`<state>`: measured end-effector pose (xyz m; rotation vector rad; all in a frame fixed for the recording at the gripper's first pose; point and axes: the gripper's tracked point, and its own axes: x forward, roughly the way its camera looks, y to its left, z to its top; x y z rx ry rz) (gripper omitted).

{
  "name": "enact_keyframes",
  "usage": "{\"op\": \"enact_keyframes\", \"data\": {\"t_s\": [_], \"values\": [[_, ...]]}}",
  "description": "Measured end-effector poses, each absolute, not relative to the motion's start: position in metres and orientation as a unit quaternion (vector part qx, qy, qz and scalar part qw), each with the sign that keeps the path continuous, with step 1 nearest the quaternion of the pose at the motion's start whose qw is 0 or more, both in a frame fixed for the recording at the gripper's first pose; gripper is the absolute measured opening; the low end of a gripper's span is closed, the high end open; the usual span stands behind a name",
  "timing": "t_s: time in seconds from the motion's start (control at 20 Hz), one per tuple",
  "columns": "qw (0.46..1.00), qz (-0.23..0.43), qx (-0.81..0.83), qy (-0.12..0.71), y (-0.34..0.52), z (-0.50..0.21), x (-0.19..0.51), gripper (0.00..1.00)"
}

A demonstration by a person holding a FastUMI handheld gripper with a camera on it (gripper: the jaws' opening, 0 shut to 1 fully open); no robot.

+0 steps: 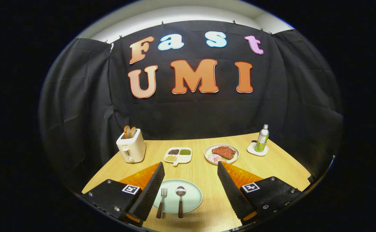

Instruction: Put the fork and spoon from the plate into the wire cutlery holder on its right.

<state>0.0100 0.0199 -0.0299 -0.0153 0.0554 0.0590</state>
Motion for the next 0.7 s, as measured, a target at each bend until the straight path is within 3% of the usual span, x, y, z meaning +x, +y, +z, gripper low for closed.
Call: {"op": "enact_keyframes", "data": {"t_s": [0.7], "values": [[0.975,0.063,-0.039,0.211,0.052,-0.215,0.067,0.99]]}}
